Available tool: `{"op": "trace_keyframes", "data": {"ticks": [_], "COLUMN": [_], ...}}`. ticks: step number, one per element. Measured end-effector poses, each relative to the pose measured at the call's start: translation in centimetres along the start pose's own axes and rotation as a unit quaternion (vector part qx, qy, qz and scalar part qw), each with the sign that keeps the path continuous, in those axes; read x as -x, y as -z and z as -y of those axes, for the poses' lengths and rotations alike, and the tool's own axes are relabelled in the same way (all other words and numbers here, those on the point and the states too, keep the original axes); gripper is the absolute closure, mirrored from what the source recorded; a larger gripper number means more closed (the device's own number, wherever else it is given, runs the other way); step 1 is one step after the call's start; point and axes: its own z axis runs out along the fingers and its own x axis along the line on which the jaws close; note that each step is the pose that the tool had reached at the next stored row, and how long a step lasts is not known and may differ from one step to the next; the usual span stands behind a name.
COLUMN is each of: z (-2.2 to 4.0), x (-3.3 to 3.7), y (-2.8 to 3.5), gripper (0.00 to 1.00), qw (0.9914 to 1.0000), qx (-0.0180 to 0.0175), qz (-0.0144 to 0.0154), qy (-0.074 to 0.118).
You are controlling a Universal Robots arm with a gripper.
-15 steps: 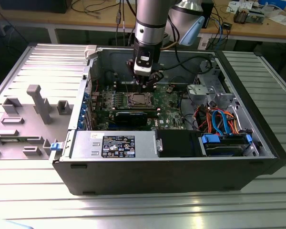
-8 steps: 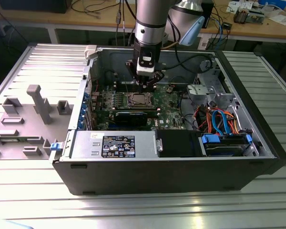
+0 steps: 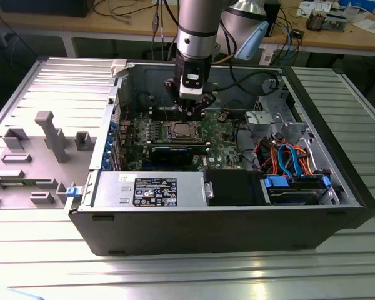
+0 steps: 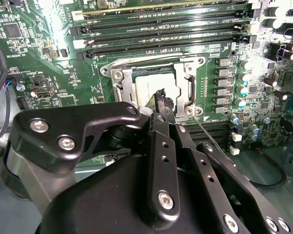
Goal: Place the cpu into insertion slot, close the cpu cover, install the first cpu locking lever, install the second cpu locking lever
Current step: 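Install the first cpu locking lever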
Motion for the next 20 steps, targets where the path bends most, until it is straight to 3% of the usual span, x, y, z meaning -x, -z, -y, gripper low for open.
{"op": "trace_keyframes", "data": {"ticks": [20], "z": [0.0], "x": [0.0], "y": [0.0], "gripper": [0.89], "qw": [0.99983], "qx": [-0.0003], "qz": [0.0011], "qy": [0.018]}}
